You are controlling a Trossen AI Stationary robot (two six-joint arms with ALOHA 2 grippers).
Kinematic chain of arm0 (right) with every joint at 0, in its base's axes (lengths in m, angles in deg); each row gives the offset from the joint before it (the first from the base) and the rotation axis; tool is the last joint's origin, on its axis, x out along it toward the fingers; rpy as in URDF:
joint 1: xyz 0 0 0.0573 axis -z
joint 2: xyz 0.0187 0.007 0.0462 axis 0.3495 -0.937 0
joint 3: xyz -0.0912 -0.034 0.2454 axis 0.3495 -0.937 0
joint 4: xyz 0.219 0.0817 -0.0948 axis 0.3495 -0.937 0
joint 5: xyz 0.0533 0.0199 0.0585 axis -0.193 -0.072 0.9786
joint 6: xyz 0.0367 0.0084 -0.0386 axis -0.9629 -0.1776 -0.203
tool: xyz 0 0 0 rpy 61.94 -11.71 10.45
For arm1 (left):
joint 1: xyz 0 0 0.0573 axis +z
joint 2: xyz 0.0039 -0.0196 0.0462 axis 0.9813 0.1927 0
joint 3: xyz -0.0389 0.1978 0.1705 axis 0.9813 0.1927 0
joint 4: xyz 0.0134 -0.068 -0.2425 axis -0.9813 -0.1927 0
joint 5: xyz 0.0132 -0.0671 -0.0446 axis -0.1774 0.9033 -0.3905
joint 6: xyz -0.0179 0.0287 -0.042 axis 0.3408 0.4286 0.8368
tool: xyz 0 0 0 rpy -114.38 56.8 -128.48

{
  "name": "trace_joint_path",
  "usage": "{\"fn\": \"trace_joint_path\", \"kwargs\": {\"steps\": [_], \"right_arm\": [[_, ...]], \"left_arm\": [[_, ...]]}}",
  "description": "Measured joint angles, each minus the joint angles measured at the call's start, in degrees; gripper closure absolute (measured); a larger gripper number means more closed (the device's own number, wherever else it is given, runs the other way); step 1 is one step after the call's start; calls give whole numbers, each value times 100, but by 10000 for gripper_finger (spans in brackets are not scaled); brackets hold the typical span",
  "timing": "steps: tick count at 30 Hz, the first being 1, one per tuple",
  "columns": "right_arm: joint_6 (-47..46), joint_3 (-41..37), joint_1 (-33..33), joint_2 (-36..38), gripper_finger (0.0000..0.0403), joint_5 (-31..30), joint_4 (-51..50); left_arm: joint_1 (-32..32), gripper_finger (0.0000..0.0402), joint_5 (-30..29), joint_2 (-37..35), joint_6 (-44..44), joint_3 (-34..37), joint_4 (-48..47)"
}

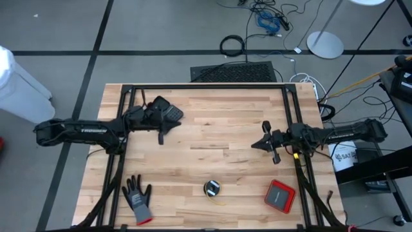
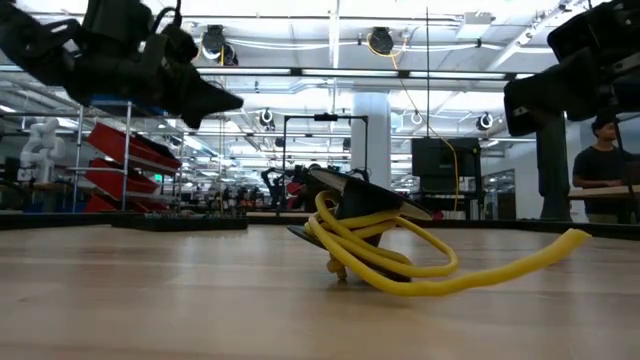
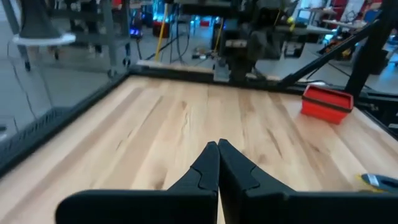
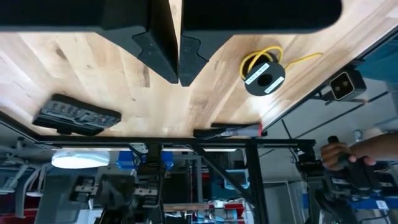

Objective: Coil cords
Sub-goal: Return to Home Position

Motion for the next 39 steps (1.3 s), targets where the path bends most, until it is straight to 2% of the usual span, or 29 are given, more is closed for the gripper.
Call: {"fn": "trace_joint_path", "kwargs": {"steps": [3,8,14,18,27,34,39], "right_arm": [[0,0,59,0,403,-4,-7],[0,0,153,0,403,-12,-10],[0,2,210,0,403,-15,-64],[-2,4,210,0,403,-17,-184],[-46,4,208,-2,403,-318,-250],[-46,4,208,-2,403,-307,-263],[-16,4,208,0,403,-308,-261]], "left_arm": [[49,401,-4,-16,109,216,13],[66,401,-12,-74,136,633,591],[66,401,-463,-332,377,1182,1008],[47,401,-527,-665,435,1367,1216],[-311,401,-616,-1544,444,1379,476],[-1046,401,-1545,-2140,390,1379,-116],[-1611,402,-1869,-2353,404,1379,-426]]}}
